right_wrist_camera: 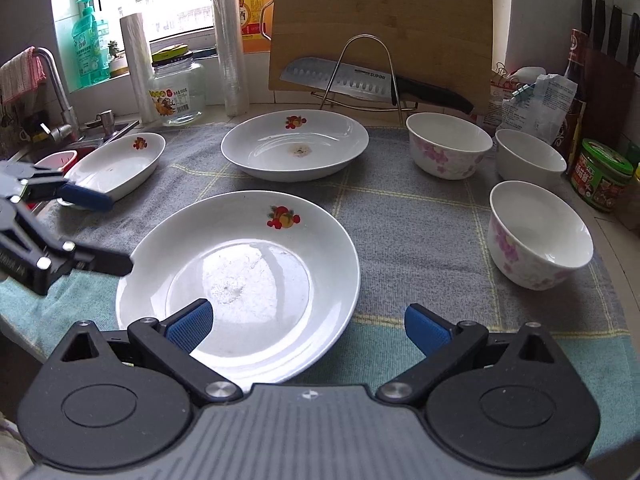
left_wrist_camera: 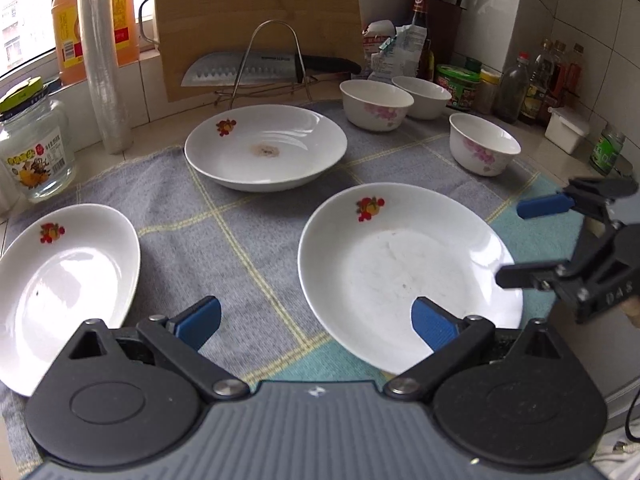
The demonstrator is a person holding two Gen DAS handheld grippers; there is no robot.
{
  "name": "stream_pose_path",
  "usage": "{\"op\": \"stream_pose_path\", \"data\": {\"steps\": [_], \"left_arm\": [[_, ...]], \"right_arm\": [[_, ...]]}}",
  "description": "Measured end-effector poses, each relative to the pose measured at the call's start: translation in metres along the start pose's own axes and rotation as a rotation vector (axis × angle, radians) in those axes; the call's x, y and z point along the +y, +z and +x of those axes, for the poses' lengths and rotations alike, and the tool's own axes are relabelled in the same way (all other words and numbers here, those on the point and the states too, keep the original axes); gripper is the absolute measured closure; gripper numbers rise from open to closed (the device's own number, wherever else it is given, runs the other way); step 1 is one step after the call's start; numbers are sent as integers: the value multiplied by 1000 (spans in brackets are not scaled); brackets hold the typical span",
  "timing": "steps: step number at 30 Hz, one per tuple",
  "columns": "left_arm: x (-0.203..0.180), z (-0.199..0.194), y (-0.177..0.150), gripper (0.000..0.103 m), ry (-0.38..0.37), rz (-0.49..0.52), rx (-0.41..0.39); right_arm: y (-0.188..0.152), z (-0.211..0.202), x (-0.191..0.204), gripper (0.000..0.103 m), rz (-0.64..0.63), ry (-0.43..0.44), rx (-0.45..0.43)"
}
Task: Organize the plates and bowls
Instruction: 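Move the left tool to another white floral plate and grasp its rim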
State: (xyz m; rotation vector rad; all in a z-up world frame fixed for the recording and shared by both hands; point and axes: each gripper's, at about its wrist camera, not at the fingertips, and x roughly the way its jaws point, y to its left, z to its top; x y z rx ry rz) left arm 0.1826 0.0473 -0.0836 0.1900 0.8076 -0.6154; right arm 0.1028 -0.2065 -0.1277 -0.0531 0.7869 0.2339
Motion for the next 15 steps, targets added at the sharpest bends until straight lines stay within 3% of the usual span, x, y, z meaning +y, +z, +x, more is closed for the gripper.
{"op": "stream_pose_path", "data": {"steps": [7, 15], "left_arm": [[3, 24, 22, 2, -10, -55, 3], [-10, 38, 28, 3, 56, -108, 60]], "right_arm": [[-19, -9, 8, 0, -104, 58, 63], [-37, 17, 8, 0, -228, 157, 94]]}}
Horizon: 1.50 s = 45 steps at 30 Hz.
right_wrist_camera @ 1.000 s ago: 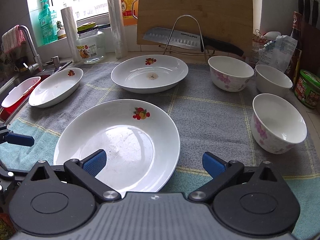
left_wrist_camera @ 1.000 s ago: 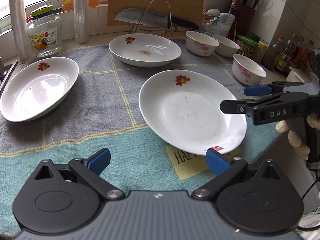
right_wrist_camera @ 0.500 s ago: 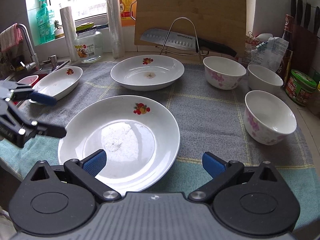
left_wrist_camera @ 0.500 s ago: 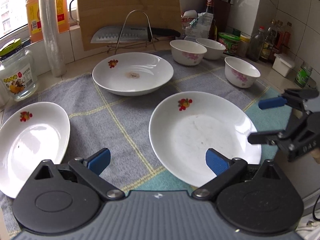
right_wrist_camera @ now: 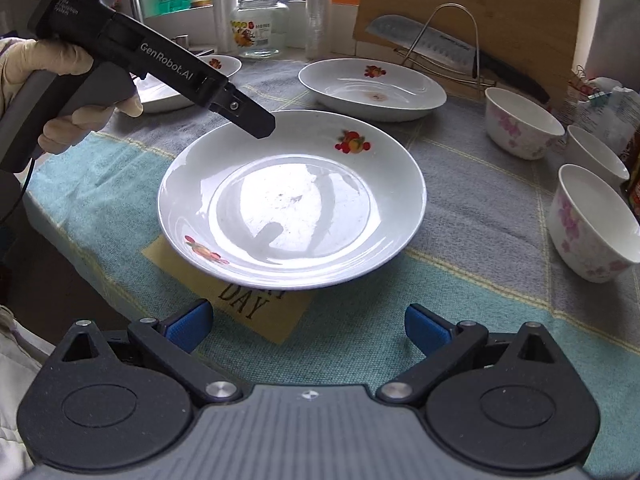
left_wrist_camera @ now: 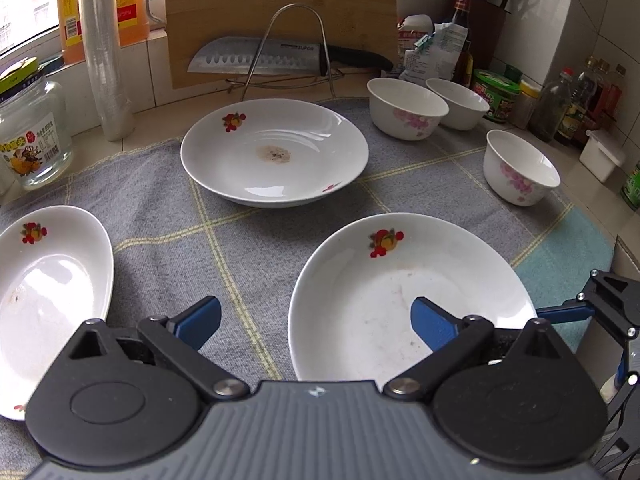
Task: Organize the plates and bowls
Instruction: 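Move the left tool to another white floral plate and grasp its rim, then lift the second plate with the left tool and carry it toward the first plate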
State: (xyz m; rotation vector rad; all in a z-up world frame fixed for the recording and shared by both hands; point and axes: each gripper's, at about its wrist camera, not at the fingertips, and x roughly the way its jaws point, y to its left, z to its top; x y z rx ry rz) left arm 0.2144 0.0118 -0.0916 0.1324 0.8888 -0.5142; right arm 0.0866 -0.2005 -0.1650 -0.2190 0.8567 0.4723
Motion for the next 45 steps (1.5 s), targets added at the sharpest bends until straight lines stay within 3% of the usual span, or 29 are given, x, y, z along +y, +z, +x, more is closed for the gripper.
{"op": "stream_pose_path", "data": {"steps": [9, 20, 28, 45], "left_arm": [[-7, 10, 3, 5, -5, -59, 51], [-2, 31, 18, 9, -49, -93, 111], [4, 45, 24, 22, -103, -100, 167], [2, 61, 42, 24, -211, -2, 230]], "right_arm": [[5, 15, -7, 0, -96, 63, -75], [1, 18, -10, 0, -105, 77, -138], [-1, 18, -10, 0, -87, 62, -176], [-1, 18, -9, 0, -84, 54, -177]]}}
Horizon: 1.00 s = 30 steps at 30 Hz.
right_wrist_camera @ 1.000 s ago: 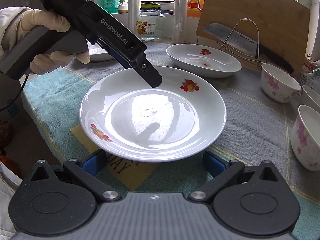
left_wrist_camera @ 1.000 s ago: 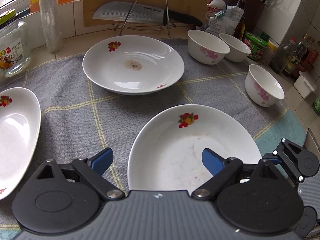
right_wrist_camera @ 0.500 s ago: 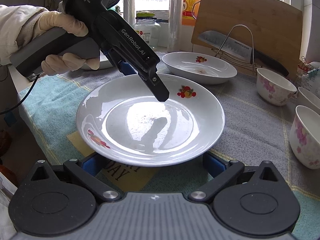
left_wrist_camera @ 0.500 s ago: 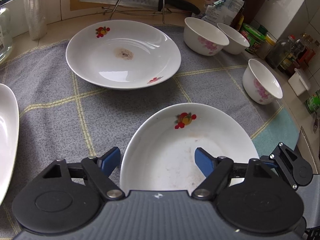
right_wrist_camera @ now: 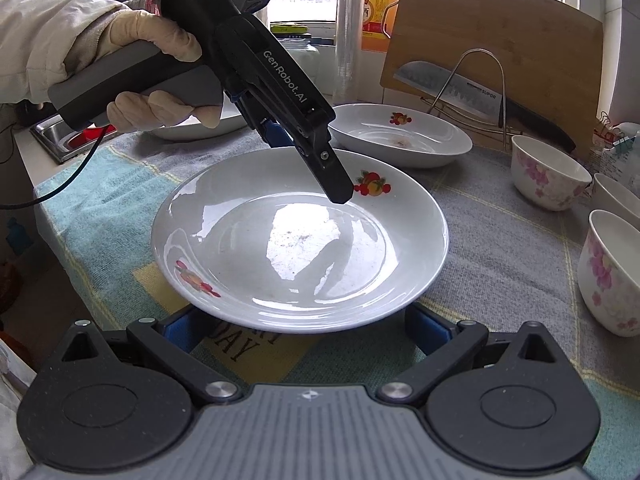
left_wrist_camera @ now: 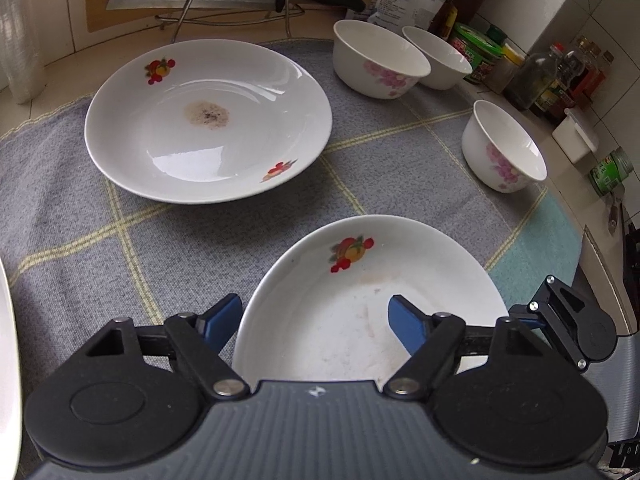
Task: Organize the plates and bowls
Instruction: 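Lift the second plate with the left tool and carry it toward the first plate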
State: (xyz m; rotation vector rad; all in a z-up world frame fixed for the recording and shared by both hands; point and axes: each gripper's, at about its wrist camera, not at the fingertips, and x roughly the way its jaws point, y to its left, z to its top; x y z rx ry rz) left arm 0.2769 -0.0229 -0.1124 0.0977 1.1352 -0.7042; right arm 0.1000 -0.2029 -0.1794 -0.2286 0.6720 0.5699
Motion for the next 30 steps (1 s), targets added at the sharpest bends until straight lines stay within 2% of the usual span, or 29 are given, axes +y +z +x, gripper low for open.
{"op": "stream_pose_path", "data": {"steps": [2, 7, 12, 19, 30], "left_arm": [[0, 0, 1, 28, -21, -1, 3], [0, 0, 2, 28, -29, 15, 15], [-2, -1, 3, 28, -27, 37, 19], [-4, -9, 2, 28, -18, 64, -6], [8, -34, -5, 28, -8, 37, -50]], "right_arm": [[1, 0, 0, 0, -4, -2, 7], [6, 0, 7, 0, -63, -33, 21], [9, 2, 4, 0, -48, -32, 48], [15, 1, 4, 0, -41, -32, 55], [32, 4, 11, 0, -78, -8, 69]]}}
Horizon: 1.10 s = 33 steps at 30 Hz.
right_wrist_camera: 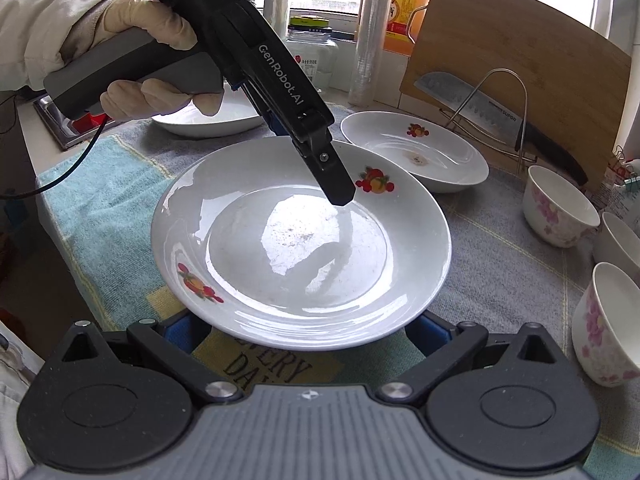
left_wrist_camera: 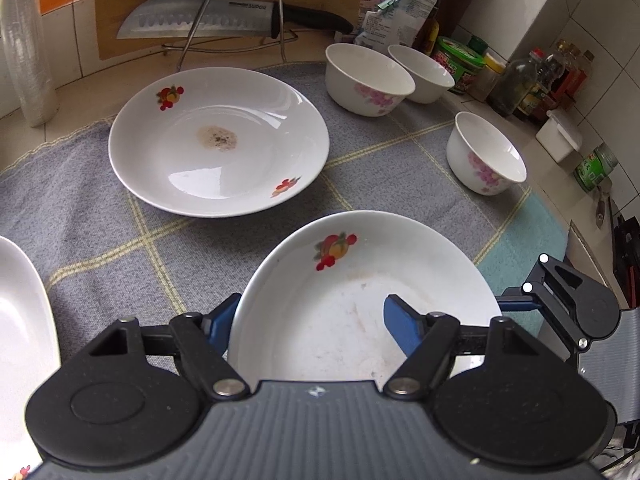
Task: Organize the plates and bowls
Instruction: 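Lift the second plate with the left tool and carry it toward the first plate, then lower the held plate onto the first plate with the left tool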
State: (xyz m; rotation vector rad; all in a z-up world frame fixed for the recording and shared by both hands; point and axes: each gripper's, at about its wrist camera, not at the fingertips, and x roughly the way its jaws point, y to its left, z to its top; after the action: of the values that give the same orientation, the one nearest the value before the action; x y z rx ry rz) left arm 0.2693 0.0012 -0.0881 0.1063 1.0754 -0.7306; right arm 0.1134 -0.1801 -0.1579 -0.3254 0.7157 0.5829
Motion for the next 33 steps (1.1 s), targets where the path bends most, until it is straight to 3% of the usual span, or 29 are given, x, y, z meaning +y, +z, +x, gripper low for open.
{"op": "stream_pose_path", "data": {"steps": [18, 33], "left_arm": [[68, -71, -26, 28, 94, -96, -115], [123, -102, -41, 28, 140, -149, -141]], "right_arm": [[71, 35, 35, 0, -116, 82, -34], [116, 74, 65, 0, -175, 123, -55]]}}
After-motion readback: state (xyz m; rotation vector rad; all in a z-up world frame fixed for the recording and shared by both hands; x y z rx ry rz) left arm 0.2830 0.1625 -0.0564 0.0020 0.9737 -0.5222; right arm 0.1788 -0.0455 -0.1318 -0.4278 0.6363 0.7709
